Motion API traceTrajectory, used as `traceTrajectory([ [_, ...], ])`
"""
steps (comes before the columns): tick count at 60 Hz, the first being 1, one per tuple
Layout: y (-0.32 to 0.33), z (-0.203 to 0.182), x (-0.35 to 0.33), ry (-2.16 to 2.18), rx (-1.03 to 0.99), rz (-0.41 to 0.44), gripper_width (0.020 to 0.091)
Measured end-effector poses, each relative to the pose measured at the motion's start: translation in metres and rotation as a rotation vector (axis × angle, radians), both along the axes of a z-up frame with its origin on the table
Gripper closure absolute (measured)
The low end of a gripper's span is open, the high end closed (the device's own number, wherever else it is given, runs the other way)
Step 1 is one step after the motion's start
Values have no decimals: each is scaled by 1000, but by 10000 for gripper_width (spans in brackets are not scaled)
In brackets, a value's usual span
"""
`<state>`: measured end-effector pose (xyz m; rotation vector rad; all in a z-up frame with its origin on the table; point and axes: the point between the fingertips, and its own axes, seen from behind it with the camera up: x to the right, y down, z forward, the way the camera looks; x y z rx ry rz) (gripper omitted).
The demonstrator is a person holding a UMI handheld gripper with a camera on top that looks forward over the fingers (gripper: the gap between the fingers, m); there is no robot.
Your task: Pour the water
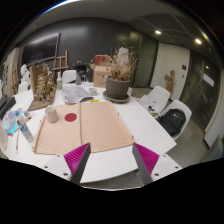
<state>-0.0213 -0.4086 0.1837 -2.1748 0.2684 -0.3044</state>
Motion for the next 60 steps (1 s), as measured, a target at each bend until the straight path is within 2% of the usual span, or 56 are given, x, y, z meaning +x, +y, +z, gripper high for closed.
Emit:
traceTrajectory([
  [9, 5, -8, -47, 4, -16, 75, 245],
  [29, 18, -56, -285, 66, -1, 287, 247],
  [39, 55, -80, -383, 104, 42, 377, 247],
  [45, 97, -95, -419, 100, 80, 398, 248],
  [60, 205, -118, -443, 60, 180, 344, 248],
])
